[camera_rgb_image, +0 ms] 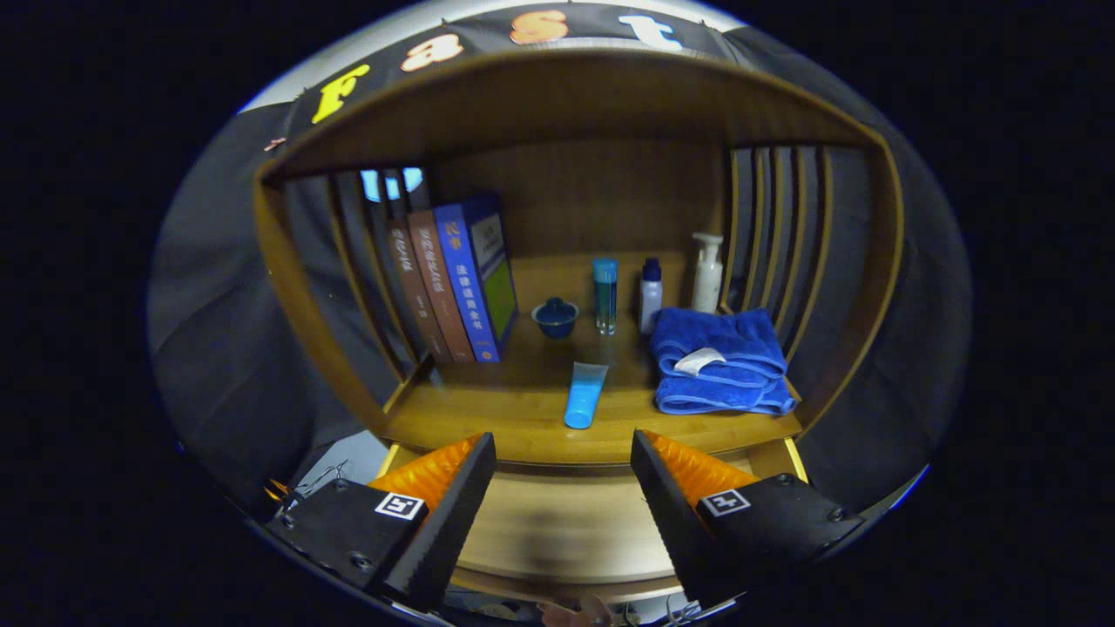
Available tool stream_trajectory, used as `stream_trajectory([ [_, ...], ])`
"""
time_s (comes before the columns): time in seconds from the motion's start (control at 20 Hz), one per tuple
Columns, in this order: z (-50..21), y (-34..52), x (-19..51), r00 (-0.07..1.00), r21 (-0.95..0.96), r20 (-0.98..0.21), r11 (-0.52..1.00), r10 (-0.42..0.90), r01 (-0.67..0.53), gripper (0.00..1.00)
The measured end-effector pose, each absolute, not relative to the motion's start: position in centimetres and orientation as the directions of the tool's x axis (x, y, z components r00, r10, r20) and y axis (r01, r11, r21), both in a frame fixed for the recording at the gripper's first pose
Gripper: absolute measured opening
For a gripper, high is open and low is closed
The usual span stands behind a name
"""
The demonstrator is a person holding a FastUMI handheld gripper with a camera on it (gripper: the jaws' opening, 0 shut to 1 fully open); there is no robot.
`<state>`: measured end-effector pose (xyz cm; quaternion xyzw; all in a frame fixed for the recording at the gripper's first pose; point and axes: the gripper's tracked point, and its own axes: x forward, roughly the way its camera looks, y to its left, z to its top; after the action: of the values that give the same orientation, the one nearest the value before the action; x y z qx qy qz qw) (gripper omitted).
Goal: Pull open the drawer, take out the items inside it, and place them on the countertop above the cabinet.
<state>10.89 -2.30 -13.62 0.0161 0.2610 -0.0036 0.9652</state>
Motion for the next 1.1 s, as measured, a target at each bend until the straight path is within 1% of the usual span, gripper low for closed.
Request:
stream_trajectory([
  [0.2, -12.8, -1.6, 4.8, 0.915, 0.025, -0.403, 1.0, 0.026, -0.017, 0.99],
  [0.35, -13.7, -0.9, 1.3, 0.924, 0.038, -0.378, 0.999, 0.049, -0.038, 0.99],
  [0.5, -15.5, -1.1, -1.5, 0.931, 0.048, -0.361, 0.998, 0.046, -0.031, 0.99],
  [0.8, -21.3, -1.7, -5.0, 0.924, 0.062, -0.381, 0.998, 0.019, 0.005, 0.99],
  [0.9, -23.3, -1.8, -5.7, 0.918, 0.084, -0.397, 0.996, 0.022, 0.013, 0.99],
  [1.1, -27.5, -3.0, -6.2, 0.909, 0.073, -0.416, 0.996, -0.023, 0.058, 0.99],
])
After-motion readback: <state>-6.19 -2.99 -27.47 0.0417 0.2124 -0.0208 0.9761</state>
